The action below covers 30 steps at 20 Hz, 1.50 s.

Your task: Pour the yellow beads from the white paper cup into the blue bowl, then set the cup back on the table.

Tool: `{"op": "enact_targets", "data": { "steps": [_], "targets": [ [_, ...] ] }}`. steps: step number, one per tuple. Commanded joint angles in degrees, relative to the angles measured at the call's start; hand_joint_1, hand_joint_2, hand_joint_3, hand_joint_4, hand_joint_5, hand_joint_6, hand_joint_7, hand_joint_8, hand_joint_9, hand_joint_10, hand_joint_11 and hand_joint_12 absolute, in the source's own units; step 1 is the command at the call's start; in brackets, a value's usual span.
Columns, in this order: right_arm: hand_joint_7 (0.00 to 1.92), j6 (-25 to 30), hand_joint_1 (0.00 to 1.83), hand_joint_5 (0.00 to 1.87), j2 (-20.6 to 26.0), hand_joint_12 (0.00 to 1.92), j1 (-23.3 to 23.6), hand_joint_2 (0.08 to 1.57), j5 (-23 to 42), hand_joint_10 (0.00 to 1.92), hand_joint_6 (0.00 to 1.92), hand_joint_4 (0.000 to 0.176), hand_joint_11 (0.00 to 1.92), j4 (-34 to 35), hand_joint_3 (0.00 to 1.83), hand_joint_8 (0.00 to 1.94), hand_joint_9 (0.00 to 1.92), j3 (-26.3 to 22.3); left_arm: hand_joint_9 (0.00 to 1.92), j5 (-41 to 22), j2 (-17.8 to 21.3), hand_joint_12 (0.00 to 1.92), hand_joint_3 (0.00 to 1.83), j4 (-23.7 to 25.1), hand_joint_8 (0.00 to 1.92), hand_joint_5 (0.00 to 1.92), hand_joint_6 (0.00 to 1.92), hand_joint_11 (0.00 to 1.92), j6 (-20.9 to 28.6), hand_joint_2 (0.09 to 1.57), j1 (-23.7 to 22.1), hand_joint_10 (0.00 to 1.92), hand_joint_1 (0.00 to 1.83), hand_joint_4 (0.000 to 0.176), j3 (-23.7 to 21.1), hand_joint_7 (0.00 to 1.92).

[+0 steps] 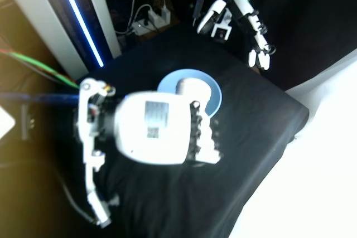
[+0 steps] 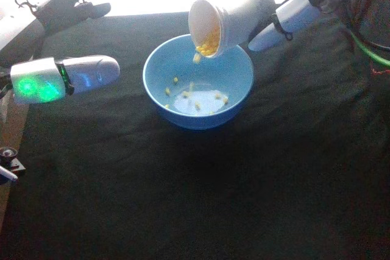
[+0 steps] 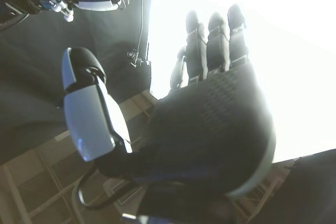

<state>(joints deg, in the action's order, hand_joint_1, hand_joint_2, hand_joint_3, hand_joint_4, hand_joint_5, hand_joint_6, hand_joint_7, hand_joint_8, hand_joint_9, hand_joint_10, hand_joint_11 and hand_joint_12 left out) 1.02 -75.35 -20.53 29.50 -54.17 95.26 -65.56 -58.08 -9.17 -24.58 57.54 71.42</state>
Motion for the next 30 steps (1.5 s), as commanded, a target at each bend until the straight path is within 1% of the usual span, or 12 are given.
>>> {"op": "enact_targets", "data": {
  "steps": [1,3,4,10,12,15,17,18,20,21,23,30],
  "targets": [
    [0.98,0.05,1.24,1.14,0.0,1.67,1.39,1.08,3.08,0.93,0.74,0.0,0.44,2.12,0.0,0.97,0.78,-0.03,0.18,-6.35,-0.25,0.31,0.0,-0.79,0.0,0.0,0.0,0.0,0.55,0.91,-0.83,0.0,0.54,0.163,0.33,0.36],
    [0.95,0.05,1.23,1.1,0.0,1.67,1.5,1.09,2.97,0.84,0.84,0.0,0.37,1.82,0.0,0.98,0.74,-0.12,0.19,-6.32,-0.28,0.27,0.0,-0.74,0.0,0.0,0.0,0.0,0.55,0.92,-0.87,0.0,0.53,0.148,0.33,0.36],
    [0.98,0.05,1.24,1.16,0.01,1.73,1.55,1.08,2.86,0.99,0.62,0.0,0.45,1.48,0.0,1.07,0.78,-0.2,0.19,-6.31,-0.29,0.24,0.0,-0.74,0.0,0.0,0.0,0.0,0.55,0.9,-0.87,0.0,0.55,0.17,0.33,0.37],
    [1.0,0.05,1.24,1.16,0.29,1.64,1.66,1.07,2.16,0.86,0.68,0.004,0.39,0.25,0.0,0.96,0.78,-0.77,0.17,-6.23,-0.36,0.26,0.0,-0.73,0.0,0.0,0.0,0.0,0.55,0.89,-0.88,0.0,0.53,0.162,0.38,0.35],
    [1.0,0.05,1.26,1.25,0.58,1.79,1.66,1.06,1.98,1.19,0.41,0.0,0.34,-0.18,0.0,1.1,0.7,-1.06,0.18,-6.18,-0.36,0.29,0.0,-0.71,0.0,0.0,0.0,0.0,0.55,0.92,-0.9,0.0,0.53,0.137,0.4,0.35],
    [0.99,0.05,1.28,1.26,1.03,1.91,1.66,1.07,1.59,1.43,0.3,0.0,0.28,-1.2,0.0,1.21,0.66,-1.48,0.17,-6.18,-0.37,0.24,0.0,-0.71,0.0,0.0,0.0,0.0,0.55,0.92,-0.92,0.01,0.53,0.141,0.4,0.36],
    [0.96,0.05,1.21,1.2,1.43,1.92,1.7,1.04,0.96,1.62,0.57,0.0,0.42,-2.5,0.0,1.41,0.73,-1.94,0.18,-6.09,-0.36,0.19,0.0,-0.68,0.0,0.0,0.0,0.0,0.55,0.92,-0.92,0.0,0.54,0.151,0.43,0.36],
    [0.95,0.05,1.26,1.15,1.74,1.92,1.88,1.09,0.49,1.58,0.52,0.0,0.37,-3.44,0.0,1.35,0.72,-2.27,0.18,-5.92,-0.36,0.19,0.0,-0.57,0.0,0.0,0.0,0.0,0.55,0.91,-1.02,0.01,0.54,0.153,0.47,0.36],
    [1.0,0.05,1.23,1.11,2.3,1.58,2.82,1.09,-0.45,0.98,0.72,0.0,0.1,-5.4,0.0,1.07,0.65,-3.02,0.18,-5.88,-0.39,0.28,0.0,-0.51,0.0,0.0,0.0,0.0,0.55,0.89,-1.1,0.0,0.53,0.163,0.48,0.36],
    [1.0,0.05,1.23,1.07,2.59,1.49,3.47,1.09,-0.97,0.73,0.81,0.03,0.09,-6.65,0.0,1.0,0.69,-3.54,0.18,-5.89,-0.39,0.29,0.0,-0.51,0.01,0.0,0.0,0.0,0.55,0.88,-1.1,0.0,0.53,0.164,0.48,0.37],
    [0.94,0.05,1.22,1.0,2.8,1.38,4.04,1.13,-1.42,0.23,1.07,0.0,0.07,-7.96,0.0,0.93,0.73,-4.0,0.18,-5.9,-0.4,0.34,0.0,-0.51,0.0,0.0,0.0,0.0,0.56,0.87,-1.11,0.0,0.54,0.168,0.48,0.36],
    [1.13,0.05,1.24,0.99,2.92,1.03,5.02,1.09,-2.59,0.01,1.09,0.0,0.06,-11.79,0.0,0.64,0.88,-4.96,0.19,-5.89,-0.45,0.36,0.0,-0.51,0.0,0.0,0.0,0.0,0.55,0.87,-1.11,0.0,0.53,0.165,0.52,0.35]
  ]
}}
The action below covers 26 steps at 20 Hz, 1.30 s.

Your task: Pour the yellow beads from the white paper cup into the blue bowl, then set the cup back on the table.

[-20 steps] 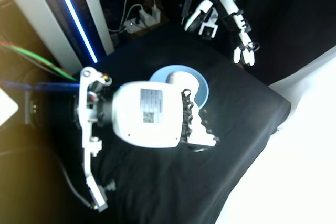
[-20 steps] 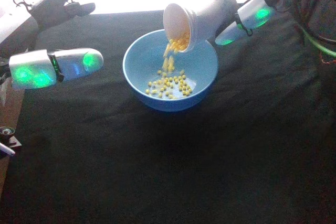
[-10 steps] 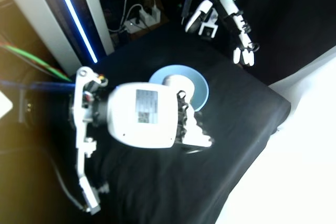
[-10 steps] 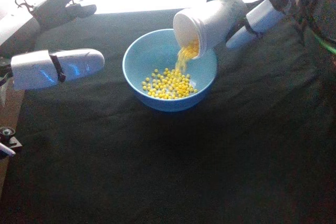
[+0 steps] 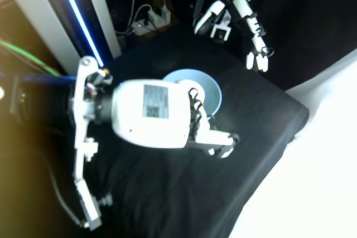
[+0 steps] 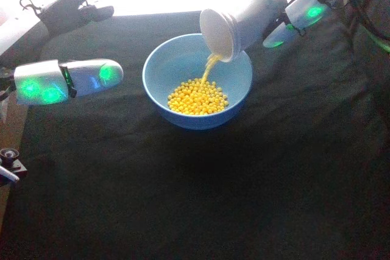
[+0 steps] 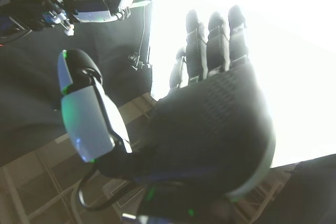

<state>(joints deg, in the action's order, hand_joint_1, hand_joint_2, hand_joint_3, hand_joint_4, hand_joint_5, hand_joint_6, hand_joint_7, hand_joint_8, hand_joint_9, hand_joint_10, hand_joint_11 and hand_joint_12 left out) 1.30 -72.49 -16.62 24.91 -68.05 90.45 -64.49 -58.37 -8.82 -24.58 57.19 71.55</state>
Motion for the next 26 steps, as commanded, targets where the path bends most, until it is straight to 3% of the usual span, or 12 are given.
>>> {"op": "enact_targets", "data": {
  "steps": [1,4,10,11,12,13,14,17,19,23,25,26],
  "targets": [
    [1.11,-0.23,1.24,1.0,0.06,1.01,1.18,1.09,1.93,0.0,1.09,0.0,0.06,1.75,0.0,0.63,0.86,-0.24,0.19,-6.96,-0.2,0.32,0.0,-0.86,0.0,0.0,0.0,0.0,0.55,0.87,-0.76,0.0,0.53,0.163,0.42,0.35],
    [1.17,-0.23,1.25,1.01,0.06,0.88,1.62,1.08,1.73,0.0,1.07,0.0,0.1,0.45,0.0,0.53,0.88,-0.58,0.18,-6.94,-0.3,0.32,0.0,-0.86,0.0,0.0,0.0,0.0,0.55,0.86,-0.77,0.0,0.54,0.163,0.5,0.35],
    [1.05,-0.23,1.24,1.02,0.35,1.06,2.2,1.1,0.19,0.0,1.06,0.0,0.05,-0.8,0.0,0.74,0.86,-1.34,0.18,-7.14,-0.4,0.3,0.0,-0.88,0.0,0.0,0.0,0.0,0.69,0.87,-0.78,0.0,0.54,0.167,0.52,0.35],
    [0.91,-0.23,1.21,1.01,0.35,1.49,2.2,1.13,0.19,0.13,0.96,0.0,0.18,0.42,0.0,1.07,0.98,-1.34,0.19,-7.13,-0.45,0.35,0.0,-0.88,0.0,0.0,0.0,0.0,0.69,0.87,-0.78,0.0,0.53,0.168,0.52,0.34],
    [0.93,-0.23,1.21,1.02,0.36,1.58,2.2,1.12,0.2,0.48,0.91,0.021,0.28,1.53,0.01,1.08,0.93,-1.34,0.19,-7.16,-0.48,0.3,0.0,-0.9,0.0,0.0,0.0,0.0,0.71,0.87,-0.78,0.0,0.53,0.167,0.52,0.35],
    [0.93,-0.23,1.21,1.02,0.83,1.58,2.2,1.12,0.21,0.48,0.91,0.021,0.28,3.4,0.01,1.08,0.93,-1.33,0.19,-7.21,-0.5,0.3,0.0,-0.93,0.0,0.0,0.0,0.0,0.73,0.87,-0.78,0.0,0.53,0.167,0.52,0.35],
    [0.85,-0.23,1.21,1.02,1.8,1.58,2.19,1.14,0.24,0.61,0.97,0.0,0.35,7.15,0.0,1.13,0.77,-1.26,0.19,-7.33,-0.51,0.29,0.0,-1.01,0.0,0.0,0.0,0.0,0.74,0.86,-0.78,0.0,0.54,0.162,0.52,0.35],
    [0.89,-0.25,1.23,1.06,3.13,1.49,0.16,1.12,4.11,0.51,0.93,0.0,0.39,17.26,0.0,1.06,0.86,-0.45,0.19,-7.42,-0.59,0.33,0.0,-1.18,0.0,0.0,0.0,0.0,1.02,0.87,-0.76,0.0,0.52,0.159,0.5,0.33],
    [1.02,-0.36,1.23,1.02,3.44,1.57,-2.9,1.1,8.82,0.72,0.87,0.005,0.37,26.43,0.0,0.98,0.91,1.11,0.17,-7.33,-0.76,0.29,0.0,-1.28,0.0,0.0,0.0,0.0,1.08,0.88,-0.75,0.0,0.52,0.172,0.55,0.32],
    [0.94,-3.37,1.23,0.99,4.16,1.32,-8.26,1.12,16.55,0.42,1.09,0.0,0.04,41.78,0.0,0.94,0.75,2.02,0.14,-7.41,-0.76,0.21,0.0,-1.38,0.0,0.0,0.0,0.0,1.25,0.9,-0.72,0.0,0.53,0.156,0.51,0.27],
    [0.93,-4.5,1.23,1.02,4.35,1.51,-11.23,1.12,20.29,0.39,1.04,0.0,0.0,48.63,0.0,0.96,0.77,2.04,0.16,-7.41,-0.81,0.26,0.0,-1.43,0.0,0.0,0.0,0.0,1.28,0.89,-0.71,0.0,0.53,0.146,0.48,0.29],
    [0.95,-4.58,1.23,1.07,4.36,1.63,-13.33,1.1,23.03,0.47,0.91,0.0,0.0,52.67,0.0,0.97,0.79,2.19,0.2,-7.39,-0.88,0.31,0.0,-1.44,0.01,0.0,0.0,0.0,1.32,0.87,-0.71,0.02,0.54,0.158,0.49,0.31]
  ]
}}
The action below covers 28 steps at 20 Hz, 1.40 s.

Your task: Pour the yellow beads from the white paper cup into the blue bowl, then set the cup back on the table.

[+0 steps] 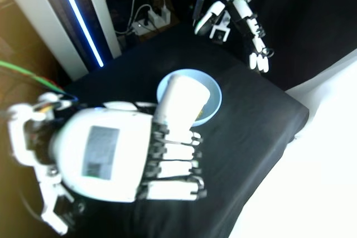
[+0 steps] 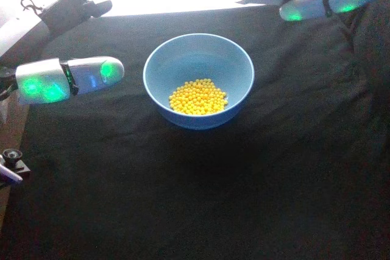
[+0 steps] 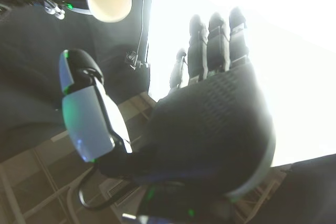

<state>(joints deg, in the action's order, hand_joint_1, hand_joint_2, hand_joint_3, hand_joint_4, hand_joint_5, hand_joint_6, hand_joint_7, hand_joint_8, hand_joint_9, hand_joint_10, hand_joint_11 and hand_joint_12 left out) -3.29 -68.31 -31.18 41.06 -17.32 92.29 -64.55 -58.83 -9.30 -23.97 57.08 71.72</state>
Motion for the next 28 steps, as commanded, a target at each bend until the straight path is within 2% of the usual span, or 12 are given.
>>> {"op": "enact_targets", "data": {
  "steps": [1,9,12,14,16,17,18,19,21,22,23,28],
  "targets": [
    [0.89,-0.01,1.25,1.11,0.12,1.52,-0.17,1.11,8.61,0.48,0.86,0.0,0.0,4.73,0.0,1.03,0.71,0.48,0.22,-7.28,-0.46,0.35,0.0,-0.96,0.0,0.0,0.0,0.0,0.76,0.87,-0.61,0.01,0.51,0.146,0.32,0.33],
    [0.68,-0.01,1.22,1.05,-0.97,1.56,-11.88,1.17,21.95,0.97,0.9,0.0,0.0,26.19,0.0,1.35,0.35,0.93,0.21,-7.31,-0.58,0.3,0.0,-1.07,0.0,0.0,0.0,0.0,1.13,0.89,-0.51,0.0,0.54,0.142,0.32,0.34],
    [0.97,0.0,1.25,1.04,-2.0,0.85,-14.5,1.11,24.78,0.27,1.04,0.0,0.48,31.66,0.0,0.84,0.84,1.15,0.21,-7.4,-0.67,0.33,0.0,-1.1,0.0,0.0,0.0,0.0,1.21,0.89,-0.4,0.0,0.53,0.132,0.3,0.32],
    [1.0,0.01,1.22,0.91,-3.17,0.8,-16.2,1.13,26.63,0.09,1.21,0.0,0.51,35.38,0.0,0.84,0.92,1.57,0.2,-7.66,-0.69,0.32,0.0,-1.23,0.0,0.0,0.0,0.0,1.44,0.9,-0.19,0.0,0.53,0.126,0.27,0.31],
    [0.97,0.41,1.14,0.92,-3.9,0.96,-17.56,1.14,27.78,0.02,1.06,0.0,0.37,37.62,0.0,0.14,0.89,1.99,0.18,-7.66,-0.77,0.35,0.0,-1.25,0.0,0.0,0.0,0.0,1.46,0.9,-0.18,0.0,0.52,0.123,0.27,0.31],
    [0.95,1.2,1.22,0.99,-4.47,1.01,-18.35,1.12,28.37,0.0,1.1,0.0,0.27,39.01,0.02,0.71,0.84,2.3,0.18,-7.65,-0.81,0.34,0.0,-1.25,0.0,0.0,0.0,0.0,1.46,0.9,-0.18,0.0,0.52,0.119,0.27,0.31],
    [0.97,2.32,1.22,0.95,-5.22,1.02,-19.09,1.13,28.96,0.0,1.18,0.0,0.19,40.39,0.0,0.81,0.81,2.84,0.18,-7.65,-0.85,0.33,0.0,-1.25,0.0,0.0,0.0,0.0,1.48,0.9,-0.19,0.0,0.52,0.117,0.27,0.31],
    [0.94,3.55,1.23,0.98,-6.05,1.05,-19.81,1.13,29.58,0.0,1.16,0.0,0.11,41.8,0.0,0.85,0.76,3.38,0.2,-7.68,-0.87,0.33,0.0,-1.26,0.0,0.0,0.0,0.0,1.49,0.9,-0.18,0.01,0.52,0.12,0.27,0.32],
    [0.95,4.36,1.16,1.01,-7.41,0.99,-20.88,1.1,30.6,0.0,0.94,0.0,0.05,44.15,0.0,0.13,0.65,4.16,0.21,-7.71,-0.92,0.34,0.0,-1.27,0.0,0.0,0.0,0.0,1.55,0.89,-0.18,0.01,0.52,0.124,0.26,0.33],
    [0.9,4.37,1.22,1.01,-7.97,0.95,-21.65,1.11,31.05,0.0,1.08,0.0,0.02,45.95,0.03,0.73,0.65,4.16,0.19,-7.84,-0.93,0.32,0.0,-1.27,0.0,0.0,0.0,0.0,1.58,0.9,-0.13,0.0,0.52,0.119,0.26,0.33],
    [0.88,4.37,1.23,0.99,-8.28,0.91,-22.11,1.14,31.45,0.01,1.14,0.0,0.01,46.97,0.01,0.88,0.67,4.16,0.18,-7.87,-0.93,0.32,0.0,-1.27,0.0,0.0,0.0,0.0,1.6,0.89,-0.13,0.0,0.52,0.13,0.26,0.32],
    [0.87,7.95,1.23,0.99,-10.23,0.7,-23.8,1.15,32.2,0.01,1.15,0.0,0.0,50.44,0.0,0.92,0.71,5.46,0.22,-7.93,-1.14,0.25,0.0,-1.27,0.0,0.0,0.0,0.0,1.61,0.91,-0.12,0.01,0.53,0.131,0.25,0.31]
  ]
}}
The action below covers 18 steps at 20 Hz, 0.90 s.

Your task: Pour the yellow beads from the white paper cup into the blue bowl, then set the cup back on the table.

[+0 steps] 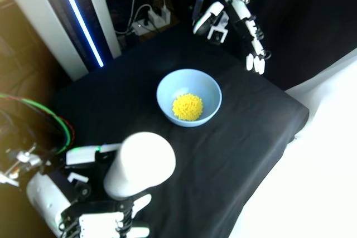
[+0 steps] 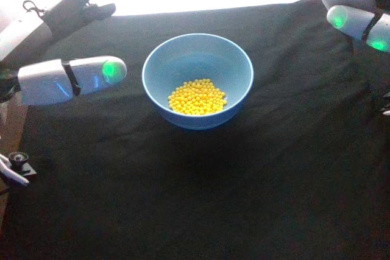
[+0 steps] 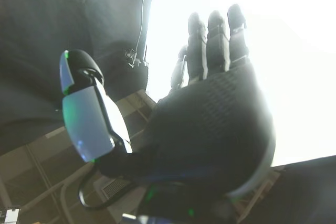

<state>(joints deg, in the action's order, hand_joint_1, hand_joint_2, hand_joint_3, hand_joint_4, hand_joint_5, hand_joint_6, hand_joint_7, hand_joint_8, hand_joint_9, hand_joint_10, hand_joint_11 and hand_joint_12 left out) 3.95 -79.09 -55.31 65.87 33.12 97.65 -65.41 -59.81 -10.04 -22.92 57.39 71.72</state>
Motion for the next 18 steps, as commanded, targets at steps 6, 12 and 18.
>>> {"op": "enact_targets", "data": {
  "steps": [6,12,18],
  "targets": [
    [0.96,1.89,1.25,1.03,-1.36,0.54,-0.24,1.11,7.38,0.01,1.08,0.0,0.0,1.4,0.0,0.82,0.74,2.31,0.2,-7.04,-0.43,0.19,0.0,-0.48,0.0,0.0,0.0,0.0,0.63,0.92,-0.43,0.0,0.53,0.136,0.33,0.34],
    [0.76,1.89,1.18,1.08,-3.02,0.25,-2.28,1.07,4.87,0.0,0.8,0.0,0.0,4.28,0.0,0.05,0.37,4.63,0.2,-7.14,-0.93,0.27,0.0,-0.38,0.0,0.0,0.0,0.0,0.66,0.9,-0.42,0.0,0.52,0.14,0.47,0.34],
    [0.6,1.89,1.19,1.15,-4.08,0.01,-3.14,1.05,2.62,0.0,0.7,0.0,0.02,3.75,0.0,0.0,0.26,5.93,0.19,-7.13,-1.19,0.22,0.0,-0.24,0.0,0.0,0.0,0.0,0.67,0.9,-0.42,0.0,0.53,0.145,0.61,0.35]
  ]
}}
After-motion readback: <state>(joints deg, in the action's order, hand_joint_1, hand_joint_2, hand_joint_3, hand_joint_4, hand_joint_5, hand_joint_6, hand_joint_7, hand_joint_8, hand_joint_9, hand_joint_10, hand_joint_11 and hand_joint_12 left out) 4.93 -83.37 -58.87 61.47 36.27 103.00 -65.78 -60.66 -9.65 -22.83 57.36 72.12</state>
